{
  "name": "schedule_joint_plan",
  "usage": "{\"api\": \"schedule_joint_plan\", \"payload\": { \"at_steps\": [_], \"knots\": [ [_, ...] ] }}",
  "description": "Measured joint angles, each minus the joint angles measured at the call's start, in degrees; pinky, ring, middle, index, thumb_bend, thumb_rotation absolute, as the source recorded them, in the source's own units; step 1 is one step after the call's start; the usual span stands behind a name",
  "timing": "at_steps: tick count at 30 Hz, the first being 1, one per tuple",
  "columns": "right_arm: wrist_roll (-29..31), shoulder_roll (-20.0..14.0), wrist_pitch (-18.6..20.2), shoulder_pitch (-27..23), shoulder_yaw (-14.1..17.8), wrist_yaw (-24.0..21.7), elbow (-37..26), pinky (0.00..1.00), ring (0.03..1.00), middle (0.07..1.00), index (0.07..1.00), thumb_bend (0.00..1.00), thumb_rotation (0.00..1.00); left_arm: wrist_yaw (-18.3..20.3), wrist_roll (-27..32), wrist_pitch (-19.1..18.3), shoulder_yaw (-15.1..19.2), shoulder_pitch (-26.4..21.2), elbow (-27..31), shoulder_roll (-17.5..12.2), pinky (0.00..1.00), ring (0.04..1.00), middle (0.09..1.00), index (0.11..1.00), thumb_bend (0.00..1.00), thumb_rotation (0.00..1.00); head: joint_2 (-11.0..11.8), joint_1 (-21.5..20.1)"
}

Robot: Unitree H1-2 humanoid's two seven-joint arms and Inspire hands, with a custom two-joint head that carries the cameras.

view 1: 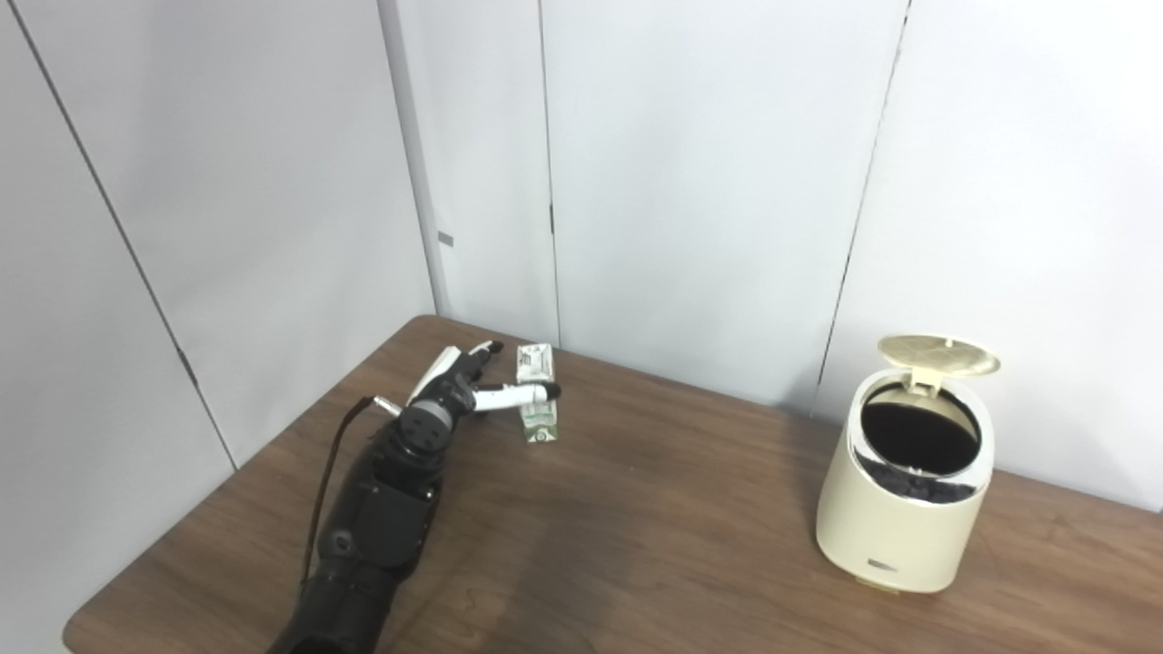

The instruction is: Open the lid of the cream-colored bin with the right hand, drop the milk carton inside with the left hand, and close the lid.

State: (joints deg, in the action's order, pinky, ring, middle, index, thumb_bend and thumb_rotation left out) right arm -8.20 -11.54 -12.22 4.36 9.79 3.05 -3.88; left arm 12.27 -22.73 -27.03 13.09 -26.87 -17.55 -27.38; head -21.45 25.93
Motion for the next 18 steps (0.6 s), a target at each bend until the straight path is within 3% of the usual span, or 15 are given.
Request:
{"api": "schedule_joint_plan", "payload": {
  "at_steps": [11,18],
  "knots": [
    [-0.1,-1.4,-1.2,-0.1,0.1,0.1,0.8,0.47,0.615,0.655,0.617,0.26,0.57,0.0,5.4,1.2,-4.1,0.0,-1.1,-3.1,0.89,0.958,0.979,0.996,1.0,0.37,-0.5,-0.8],
    [0.0,-1.7,-0.9,-0.1,0.2,0.1,1.0,0.4,0.572,0.631,0.603,0.28,0.57,0.0,9.8,3.4,-4.4,0.0,-2.2,-4.2,0.89,0.941,0.959,0.968,0.96,0.24,-1.0,-1.5]
  ]
}}
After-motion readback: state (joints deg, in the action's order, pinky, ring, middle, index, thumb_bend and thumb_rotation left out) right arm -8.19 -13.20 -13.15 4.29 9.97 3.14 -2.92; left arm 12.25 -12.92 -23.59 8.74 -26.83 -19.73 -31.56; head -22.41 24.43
